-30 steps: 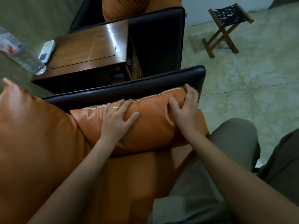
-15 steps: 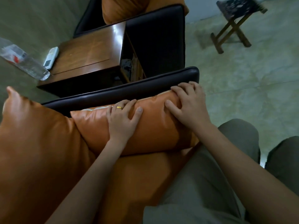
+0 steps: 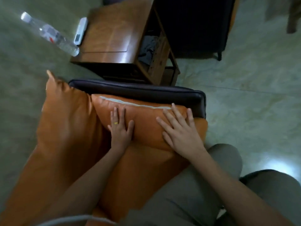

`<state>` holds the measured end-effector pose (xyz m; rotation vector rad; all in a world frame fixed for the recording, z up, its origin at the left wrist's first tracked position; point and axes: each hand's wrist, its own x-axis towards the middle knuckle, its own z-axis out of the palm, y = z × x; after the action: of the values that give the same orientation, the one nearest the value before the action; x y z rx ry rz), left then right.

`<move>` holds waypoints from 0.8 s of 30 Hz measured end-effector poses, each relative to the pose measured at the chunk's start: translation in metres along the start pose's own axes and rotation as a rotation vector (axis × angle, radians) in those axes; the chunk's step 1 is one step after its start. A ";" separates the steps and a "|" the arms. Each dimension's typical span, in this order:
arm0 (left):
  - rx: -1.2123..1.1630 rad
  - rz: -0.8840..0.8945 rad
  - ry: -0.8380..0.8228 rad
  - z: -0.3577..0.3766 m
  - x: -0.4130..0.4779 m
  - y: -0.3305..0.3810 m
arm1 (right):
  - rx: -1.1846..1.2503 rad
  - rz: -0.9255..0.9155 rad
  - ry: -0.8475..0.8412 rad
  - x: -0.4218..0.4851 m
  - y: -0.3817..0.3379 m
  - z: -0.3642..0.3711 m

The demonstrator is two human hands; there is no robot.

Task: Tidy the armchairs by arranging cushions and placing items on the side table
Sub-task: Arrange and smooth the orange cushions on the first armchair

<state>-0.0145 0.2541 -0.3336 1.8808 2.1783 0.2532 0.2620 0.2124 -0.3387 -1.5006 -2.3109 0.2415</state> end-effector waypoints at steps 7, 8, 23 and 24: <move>0.096 -0.441 -0.315 -0.058 -0.122 0.011 | -0.041 0.066 -0.486 -0.023 -0.008 -0.091; 0.071 -0.425 -0.306 -0.068 -0.144 0.022 | -0.055 0.030 -0.513 -0.025 -0.014 -0.102; -0.342 -0.887 -0.138 -0.080 -0.353 0.154 | -0.027 -0.445 -0.748 -0.065 -0.048 -0.178; -0.349 -0.902 -0.125 -0.072 -0.365 0.165 | -0.020 -0.451 -0.763 -0.075 -0.044 -0.180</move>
<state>0.1685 -0.0789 -0.1892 0.6111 2.4357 0.2884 0.3242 0.1154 -0.1750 -0.9294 -3.1619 0.7687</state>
